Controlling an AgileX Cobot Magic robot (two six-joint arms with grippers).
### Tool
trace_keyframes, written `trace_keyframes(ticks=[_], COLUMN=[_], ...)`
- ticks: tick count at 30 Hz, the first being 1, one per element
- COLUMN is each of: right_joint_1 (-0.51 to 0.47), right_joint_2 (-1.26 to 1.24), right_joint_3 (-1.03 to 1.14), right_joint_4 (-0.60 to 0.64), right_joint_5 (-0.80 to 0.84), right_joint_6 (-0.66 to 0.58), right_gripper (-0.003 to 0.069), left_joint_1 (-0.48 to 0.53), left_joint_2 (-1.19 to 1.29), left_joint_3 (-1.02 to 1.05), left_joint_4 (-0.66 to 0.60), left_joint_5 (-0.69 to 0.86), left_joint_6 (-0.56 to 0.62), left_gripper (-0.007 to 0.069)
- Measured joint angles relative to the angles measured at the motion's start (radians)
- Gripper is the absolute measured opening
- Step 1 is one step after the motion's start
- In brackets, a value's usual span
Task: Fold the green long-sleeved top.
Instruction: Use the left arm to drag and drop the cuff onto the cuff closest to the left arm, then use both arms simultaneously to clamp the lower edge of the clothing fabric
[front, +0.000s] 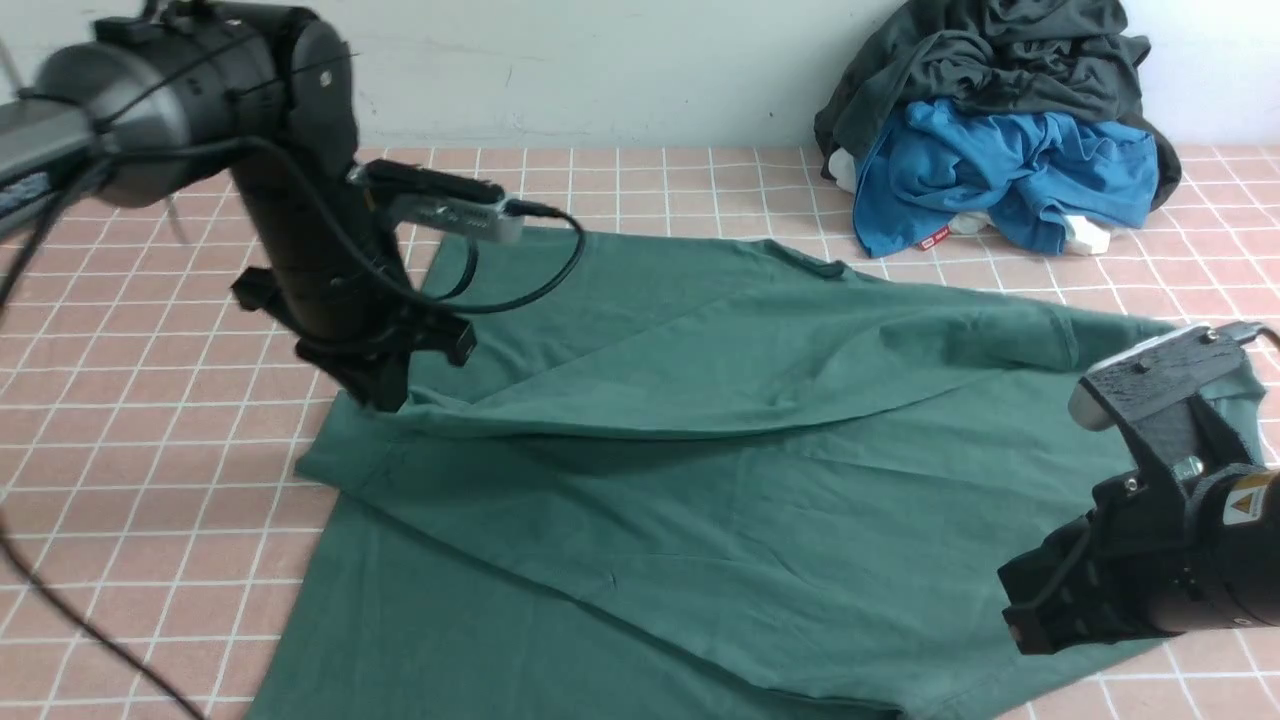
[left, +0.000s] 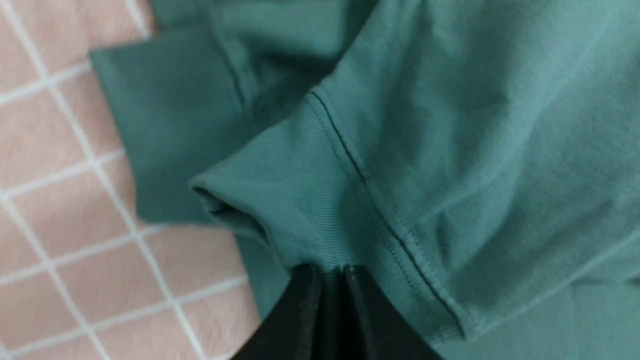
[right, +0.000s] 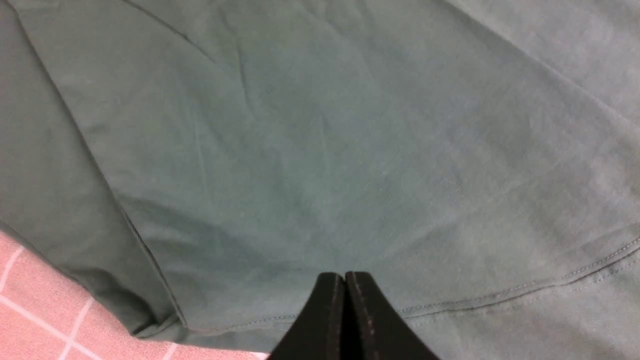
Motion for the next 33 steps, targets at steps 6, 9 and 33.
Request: trace_keyframes(ticks=[6, 9, 33], right_joint_1=[0.0, 0.0, 0.0], right_joint_2=[0.0, 0.0, 0.0], right_joint_3=[0.0, 0.0, 0.0], right_joint_4=[0.001, 0.002, 0.16], right_joint_5=[0.0, 0.001, 0.112], right_joint_6=[0.0, 0.0, -0.158], right_gripper=[-0.0014, -0.0014, -0.0014], left_joint_1=[0.0, 0.0, -0.172], left_joint_2=[-0.097, -0.094, -0.447], left_joint_3=[0.237, 0.293, 0.895], left_joint_4=[0.044, 0.069, 0.175], left_joint_5=[-0.161, -0.205, -0.441], left_joint_6=[-0.023, -0.027, 0.873], left_gripper=[0.0045, 0.0094, 0.0378])
